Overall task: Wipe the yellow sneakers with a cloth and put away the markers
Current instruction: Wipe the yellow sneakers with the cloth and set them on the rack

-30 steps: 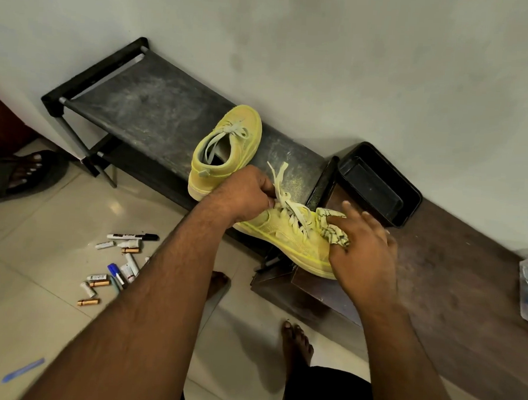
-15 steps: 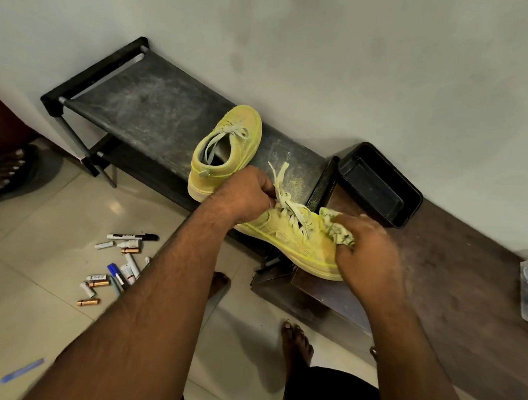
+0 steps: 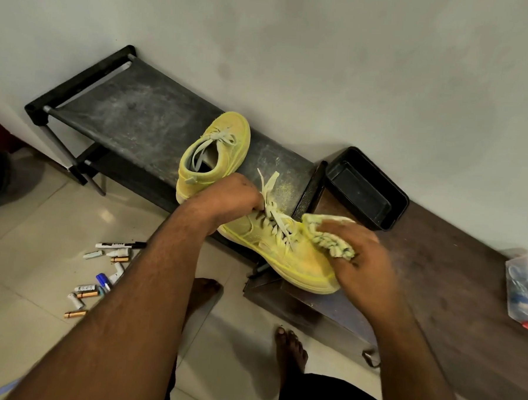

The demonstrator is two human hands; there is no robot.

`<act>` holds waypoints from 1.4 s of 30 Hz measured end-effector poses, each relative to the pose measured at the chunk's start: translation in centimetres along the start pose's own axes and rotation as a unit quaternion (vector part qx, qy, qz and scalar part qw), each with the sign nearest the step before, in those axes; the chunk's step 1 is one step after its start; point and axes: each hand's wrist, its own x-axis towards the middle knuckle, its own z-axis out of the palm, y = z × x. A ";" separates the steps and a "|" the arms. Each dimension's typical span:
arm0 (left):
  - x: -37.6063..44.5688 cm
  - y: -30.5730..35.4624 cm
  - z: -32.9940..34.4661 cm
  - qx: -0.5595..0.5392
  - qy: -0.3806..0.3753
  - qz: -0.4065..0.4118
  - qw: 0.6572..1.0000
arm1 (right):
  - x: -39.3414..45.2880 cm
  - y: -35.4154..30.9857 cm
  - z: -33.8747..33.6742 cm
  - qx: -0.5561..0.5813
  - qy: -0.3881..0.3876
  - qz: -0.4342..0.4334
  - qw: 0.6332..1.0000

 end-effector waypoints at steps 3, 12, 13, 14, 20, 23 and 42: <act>-0.1 0.4 0.0 -0.049 0.006 -0.023 0.999 | 0.2 -0.4 -0.2 -0.079 -0.066 0.015 0.995; 0.4 -0.6 1.1 -0.037 0.026 0.055 0.997 | -2.0 1.6 -1.3 0.123 0.059 0.076 0.988; 0.3 -0.5 0.9 -0.038 0.001 0.073 0.997 | -2.2 1.4 -1.4 0.114 0.026 0.060 0.991; 0.3 -0.6 0.7 -0.037 -0.023 0.091 0.995 | -2.4 1.4 -1.3 0.109 -0.008 0.041 0.993; 1.5 -1.9 1.8 0.000 -0.025 0.103 0.994 | -1.8 2.0 0.2 0.021 -0.061 0.010 0.998; 1.9 -2.2 2.0 0.006 -0.022 0.104 0.994 | 1.3 1.4 1.2 0.012 -0.050 0.024 0.998; 1.9 -2.1 2.3 -0.047 -0.006 0.117 0.992 | 5.4 0.6 1.7 0.042 -0.113 -0.001 0.993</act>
